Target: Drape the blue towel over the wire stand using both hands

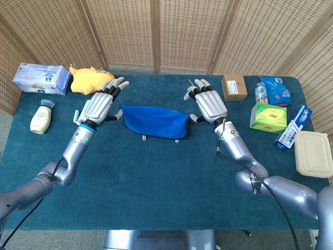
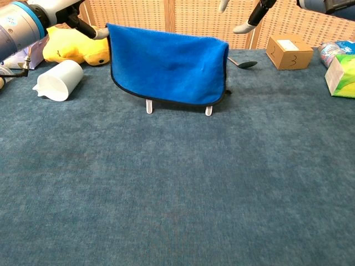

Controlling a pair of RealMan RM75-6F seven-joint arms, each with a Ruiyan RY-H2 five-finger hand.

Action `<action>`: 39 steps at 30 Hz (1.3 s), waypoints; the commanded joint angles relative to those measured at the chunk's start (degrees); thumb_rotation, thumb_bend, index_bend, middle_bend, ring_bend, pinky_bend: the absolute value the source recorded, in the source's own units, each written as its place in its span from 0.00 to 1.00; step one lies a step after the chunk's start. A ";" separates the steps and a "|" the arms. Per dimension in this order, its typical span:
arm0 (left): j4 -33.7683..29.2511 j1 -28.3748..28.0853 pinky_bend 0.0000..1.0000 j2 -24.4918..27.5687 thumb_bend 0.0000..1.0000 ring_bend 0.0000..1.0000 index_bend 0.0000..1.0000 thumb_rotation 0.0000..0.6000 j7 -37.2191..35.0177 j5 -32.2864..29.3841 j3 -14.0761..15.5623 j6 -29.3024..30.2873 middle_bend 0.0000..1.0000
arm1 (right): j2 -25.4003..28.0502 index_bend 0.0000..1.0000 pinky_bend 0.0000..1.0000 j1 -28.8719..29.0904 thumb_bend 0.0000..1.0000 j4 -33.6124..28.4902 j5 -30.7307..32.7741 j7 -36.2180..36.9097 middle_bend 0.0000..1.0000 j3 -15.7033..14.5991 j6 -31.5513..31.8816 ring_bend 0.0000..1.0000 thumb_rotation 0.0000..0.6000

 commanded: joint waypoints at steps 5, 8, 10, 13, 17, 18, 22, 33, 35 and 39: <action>-1.49 0.03 0.00 1.95 0.50 0.00 0.01 1.00 4.27 -0.57 0.50 -1.49 0.00 | 0.88 0.31 0.02 0.40 0.24 0.57 -1.79 -2.37 0.21 -1.16 -0.08 0.00 1.00; -2.18 -0.12 0.00 3.12 0.49 0.00 0.00 1.00 7.61 -0.90 1.24 -3.21 0.00 | 1.37 0.30 0.02 0.36 0.24 0.52 -2.35 -2.93 0.21 -1.58 -0.21 0.00 1.00; -3.68 -0.19 0.00 4.24 0.48 0.00 0.00 1.00 10.70 -1.86 1.55 -4.90 0.00 | 1.76 0.30 0.01 0.22 0.24 0.54 -2.79 -3.40 0.21 -2.00 -0.24 0.00 1.00; -5.46 -0.17 0.00 5.32 0.47 0.00 0.00 1.00 14.30 -2.90 1.79 -6.00 0.00 | 2.09 0.30 0.02 0.01 0.24 0.38 -2.95 -3.48 0.21 -2.21 -0.33 0.00 1.00; -6.62 -0.05 0.00 5.89 0.47 0.00 0.00 1.00 16.69 -3.15 1.68 -5.28 0.00 | 2.58 0.30 0.01 -0.15 0.24 0.22 -3.30 -3.92 0.21 -2.46 -0.27 0.00 1.00; -6.86 0.02 0.00 5.97 0.46 0.00 0.00 1.00 16.67 -3.20 1.59 -5.12 0.00 | 2.68 0.30 0.01 -0.20 0.24 0.15 -3.32 -3.96 0.21 -2.48 -0.26 0.00 1.00; -7.86 0.41 0.00 6.37 0.44 0.00 0.00 1.00 15.70 -3.01 0.98 -3.60 0.00 | 3.30 0.30 0.01 -0.42 0.24 -0.06 -3.81 -4.46 0.20 -2.84 -0.15 0.00 1.00; -15.58 4.90 0.00 11.25 0.43 0.00 0.04 1.00 11.62 -1.83 0.24 3.57 0.00 | 6.71 0.30 0.01 -3.13 0.23 -3.05 -5.45 -3.02 0.21 -3.69 1.79 0.00 1.00; -18.47 6.44 0.00 12.75 0.43 0.00 0.05 1.00 11.29 -2.15 0.32 4.94 0.00 | 7.74 0.30 0.01 -4.05 0.23 -4.22 -5.75 -2.00 0.21 -3.68 2.54 0.00 1.00; -25.74 10.33 0.00 16.79 0.42 0.00 0.06 1.00 10.96 -2.96 1.05 7.61 0.00 | 10.16 0.31 0.01 -6.28 0.22 -6.74 -7.24 0.64 0.21 -3.79 4.63 0.01 1.00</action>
